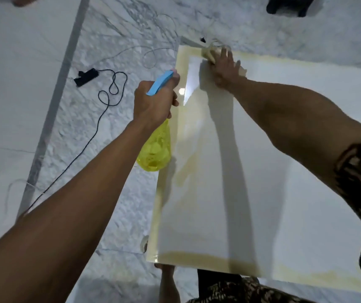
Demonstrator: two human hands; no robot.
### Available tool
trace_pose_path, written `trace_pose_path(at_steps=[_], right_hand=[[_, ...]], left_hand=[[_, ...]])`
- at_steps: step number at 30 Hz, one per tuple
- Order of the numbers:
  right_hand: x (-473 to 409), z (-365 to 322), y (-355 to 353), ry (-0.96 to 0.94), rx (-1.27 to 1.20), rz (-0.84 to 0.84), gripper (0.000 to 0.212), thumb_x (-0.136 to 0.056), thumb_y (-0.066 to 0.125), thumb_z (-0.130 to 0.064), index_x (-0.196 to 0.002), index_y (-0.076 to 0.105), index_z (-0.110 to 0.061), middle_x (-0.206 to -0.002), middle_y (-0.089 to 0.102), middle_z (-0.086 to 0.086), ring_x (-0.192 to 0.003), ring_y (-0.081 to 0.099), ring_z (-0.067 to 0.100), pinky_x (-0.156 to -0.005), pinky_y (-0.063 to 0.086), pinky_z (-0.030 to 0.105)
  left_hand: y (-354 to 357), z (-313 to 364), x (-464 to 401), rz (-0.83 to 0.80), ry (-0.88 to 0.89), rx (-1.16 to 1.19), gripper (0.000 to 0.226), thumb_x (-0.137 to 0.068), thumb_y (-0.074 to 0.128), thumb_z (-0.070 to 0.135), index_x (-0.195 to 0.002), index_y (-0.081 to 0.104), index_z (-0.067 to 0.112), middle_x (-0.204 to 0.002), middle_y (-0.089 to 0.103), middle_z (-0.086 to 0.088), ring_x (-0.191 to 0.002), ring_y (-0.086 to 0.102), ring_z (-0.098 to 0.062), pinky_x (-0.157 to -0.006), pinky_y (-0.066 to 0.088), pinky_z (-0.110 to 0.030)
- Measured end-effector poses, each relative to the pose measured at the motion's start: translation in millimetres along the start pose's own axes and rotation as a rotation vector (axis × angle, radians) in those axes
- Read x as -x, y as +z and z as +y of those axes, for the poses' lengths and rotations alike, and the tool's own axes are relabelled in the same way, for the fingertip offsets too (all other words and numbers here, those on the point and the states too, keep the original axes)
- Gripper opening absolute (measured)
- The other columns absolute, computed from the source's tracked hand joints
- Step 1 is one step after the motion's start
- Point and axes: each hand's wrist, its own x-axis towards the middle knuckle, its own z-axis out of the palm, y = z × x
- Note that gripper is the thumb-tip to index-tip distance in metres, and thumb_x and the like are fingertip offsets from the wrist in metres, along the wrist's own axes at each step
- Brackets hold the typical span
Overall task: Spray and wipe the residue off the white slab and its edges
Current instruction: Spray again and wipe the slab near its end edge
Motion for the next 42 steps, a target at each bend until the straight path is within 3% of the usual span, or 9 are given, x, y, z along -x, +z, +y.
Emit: trace_pose_path(at_steps=[2, 6, 10, 22, 27, 32, 38, 40, 42], right_hand=[[-5.8, -0.8, 30.7, -0.02, 0.141, -0.116, 0.048, -0.105, 0.022, -0.041, -0.142, 0.05, -0.031, -0.148, 0.049, 0.013, -0.135, 0.048, 0.034, -0.103, 0.044, 0.06], [8.7, -1.9, 56.9, -0.088, 0.14, -0.138, 0.061, -0.102, 0.02, -0.053, -0.157, 0.012, -0.029, -0.165, 0.006, 0.012, -0.152, 0.005, 0.037, -0.12, 0.004, 0.061], [65.7, -10.9, 64.1, -0.15, 0.148, -0.128, 0.058, -0.104, 0.021, -0.049, -0.157, 0.007, -0.031, -0.166, 0.0, 0.007, -0.153, -0.002, 0.032, -0.121, 0.0, 0.057], [279.3, -30.5, 140.9, -0.271, 0.249, -0.122, 0.058, -0.104, 0.008, -0.049, -0.147, 0.042, -0.032, -0.153, 0.042, 0.01, -0.142, 0.038, 0.035, -0.11, 0.032, 0.06], [365.5, -39.3, 158.9, -0.312, 0.169, -0.176, 0.062, -0.098, 0.003, -0.053, -0.156, 0.017, -0.034, -0.166, 0.008, 0.006, -0.153, 0.003, 0.031, -0.12, 0.0, 0.055], [431.8, -48.4, 175.4, -0.285, 0.211, -0.233, 0.063, -0.101, 0.001, -0.052, -0.151, 0.034, -0.032, -0.16, 0.029, 0.008, -0.148, 0.024, 0.035, -0.115, 0.014, 0.057], [481.6, -68.0, 161.7, -0.237, 0.152, -0.433, 0.055, -0.106, 0.016, -0.044, -0.157, 0.005, -0.03, -0.166, -0.007, -0.001, -0.153, -0.01, 0.025, -0.121, -0.002, 0.053], [488.6, -75.3, 138.4, -0.172, -0.068, -0.597, 0.054, -0.108, 0.021, -0.038, -0.158, 0.013, -0.021, -0.166, 0.003, 0.001, -0.152, 0.001, 0.024, -0.123, 0.003, 0.05], [490.4, -75.6, 105.5, -0.034, -0.389, -0.65, 0.049, -0.107, 0.027, -0.04, -0.148, 0.038, -0.016, -0.151, 0.04, 0.008, -0.138, 0.036, 0.026, -0.117, 0.024, 0.045]], left_hand=[[3.1, -7.6, -10.8, 0.01, -0.003, 0.02, 0.052, -0.102, 0.063, 0.051, -0.075, 0.072, 0.008, -0.083, 0.079, -0.015, -0.042, 0.056, -0.012, -0.048, 0.049, -0.021], [2.3, -23.5, -11.0, 0.001, -0.021, 0.03, 0.05, -0.1, 0.065, 0.05, -0.079, 0.076, 0.006, -0.077, 0.078, -0.012, -0.047, 0.059, -0.016, -0.051, 0.051, -0.028], [-2.1, -37.3, 12.8, -0.02, -0.055, -0.006, 0.054, -0.1, 0.066, 0.052, -0.073, 0.073, 0.007, -0.073, 0.077, -0.011, -0.04, 0.055, -0.015, -0.047, 0.048, -0.024], [-56.1, -86.3, 125.8, -0.075, -0.098, -0.05, 0.052, -0.1, 0.065, 0.051, -0.067, 0.069, 0.011, -0.074, 0.076, -0.008, -0.045, 0.057, -0.015, -0.047, 0.049, -0.021], [-74.9, -112.2, 172.6, -0.098, -0.106, -0.062, 0.056, -0.1, 0.064, 0.052, -0.067, 0.069, 0.007, -0.079, 0.079, -0.012, -0.043, 0.055, -0.016, -0.047, 0.049, -0.021], [-83.4, -129.8, 209.7, -0.119, -0.104, -0.103, 0.056, -0.1, 0.063, 0.053, -0.066, 0.068, 0.01, -0.077, 0.078, -0.01, -0.038, 0.053, -0.012, -0.044, 0.046, -0.016], [-89.3, -137.4, 239.9, -0.151, -0.064, -0.078, 0.04, -0.103, 0.063, 0.047, -0.081, 0.071, 0.014, -0.074, 0.075, -0.008, -0.035, 0.052, -0.006, -0.042, 0.046, -0.017], [-89.9, -137.1, 246.9, -0.162, -0.043, -0.068, 0.038, -0.104, 0.064, 0.045, -0.085, 0.072, 0.013, -0.077, 0.075, -0.011, -0.035, 0.054, -0.004, -0.041, 0.046, -0.016], [-88.9, -133.7, 250.6, -0.168, -0.045, -0.058, 0.044, -0.103, 0.064, 0.046, -0.078, 0.069, 0.01, -0.078, 0.074, -0.012, -0.035, 0.055, -0.003, -0.04, 0.045, -0.016]])
